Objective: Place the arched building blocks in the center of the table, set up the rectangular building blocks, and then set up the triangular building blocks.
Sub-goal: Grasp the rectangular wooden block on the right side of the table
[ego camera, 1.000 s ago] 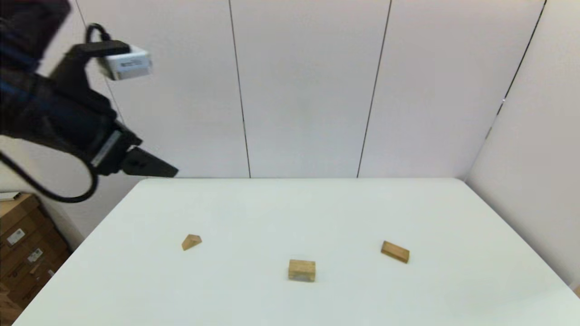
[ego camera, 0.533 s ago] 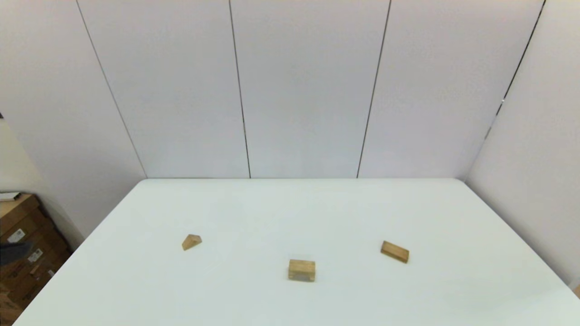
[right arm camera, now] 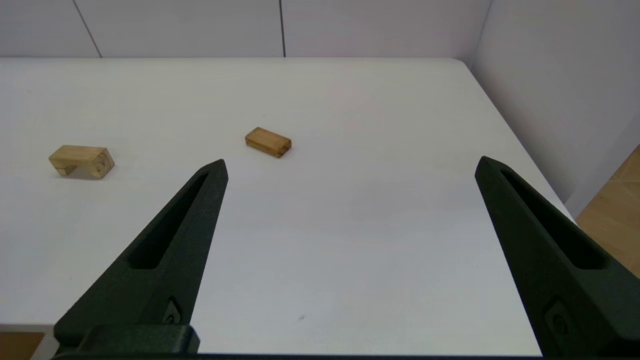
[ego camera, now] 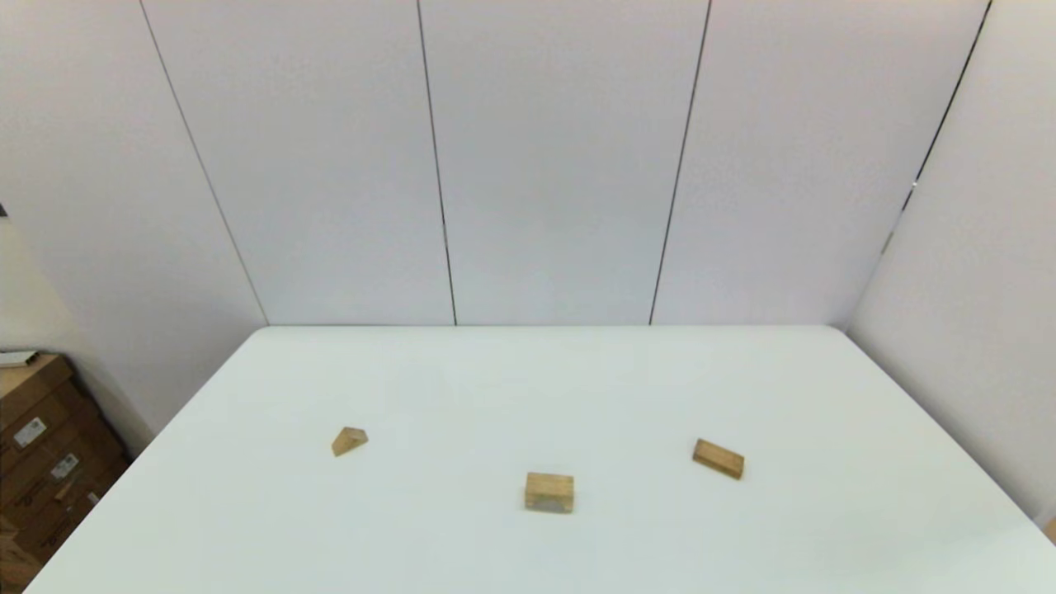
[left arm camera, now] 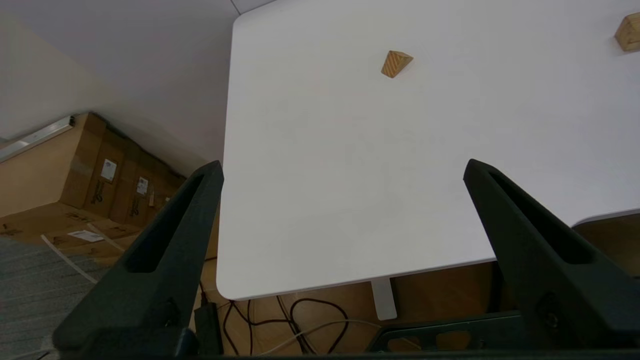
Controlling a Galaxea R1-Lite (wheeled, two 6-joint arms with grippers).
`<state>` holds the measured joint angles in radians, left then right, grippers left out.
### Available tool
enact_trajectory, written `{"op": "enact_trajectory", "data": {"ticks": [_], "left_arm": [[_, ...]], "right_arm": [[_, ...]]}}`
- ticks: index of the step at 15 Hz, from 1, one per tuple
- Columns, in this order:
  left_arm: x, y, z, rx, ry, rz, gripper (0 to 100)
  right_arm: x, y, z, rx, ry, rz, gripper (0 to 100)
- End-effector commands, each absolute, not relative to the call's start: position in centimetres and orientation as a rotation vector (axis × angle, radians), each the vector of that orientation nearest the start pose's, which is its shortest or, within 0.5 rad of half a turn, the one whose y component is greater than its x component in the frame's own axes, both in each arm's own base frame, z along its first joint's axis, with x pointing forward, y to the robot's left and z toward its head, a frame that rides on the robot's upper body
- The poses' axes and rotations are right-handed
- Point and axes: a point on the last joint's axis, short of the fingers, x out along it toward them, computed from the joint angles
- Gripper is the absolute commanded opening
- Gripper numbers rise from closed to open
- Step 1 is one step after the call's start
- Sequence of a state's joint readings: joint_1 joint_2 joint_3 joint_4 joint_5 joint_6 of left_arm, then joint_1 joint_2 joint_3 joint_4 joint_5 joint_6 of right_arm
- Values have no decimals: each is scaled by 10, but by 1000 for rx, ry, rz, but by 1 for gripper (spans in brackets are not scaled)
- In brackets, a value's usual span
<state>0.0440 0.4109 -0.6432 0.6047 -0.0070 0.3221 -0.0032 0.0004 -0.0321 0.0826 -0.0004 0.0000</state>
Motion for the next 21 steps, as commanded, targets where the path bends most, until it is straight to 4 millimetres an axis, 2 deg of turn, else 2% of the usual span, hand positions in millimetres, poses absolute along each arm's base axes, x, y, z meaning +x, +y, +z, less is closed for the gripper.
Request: {"op": "enact_trajectory", "data": {"ticks": [1,3,6,10,16,21], "left_arm": [[-40,-3,164,267,308,17,100],[-32,-2,157,206,272,30,100],[-25,-1,148,204,237,24,100],[-32,-1,127,203,210,-3,100],[-41,-1,99,177,79,-15,100],[-29,0,86,153,18,-11,100]], "right_arm": [[-26,0,76,0,49,-5,100],[-26,0,76,0,49,-3,100],[-26,0,76,0,49,-5,100],[-26,0,76,0,49,-3,100],[-26,0,76,0,49,-5,100],[-26,0,76,0,49,-5,100]]}}
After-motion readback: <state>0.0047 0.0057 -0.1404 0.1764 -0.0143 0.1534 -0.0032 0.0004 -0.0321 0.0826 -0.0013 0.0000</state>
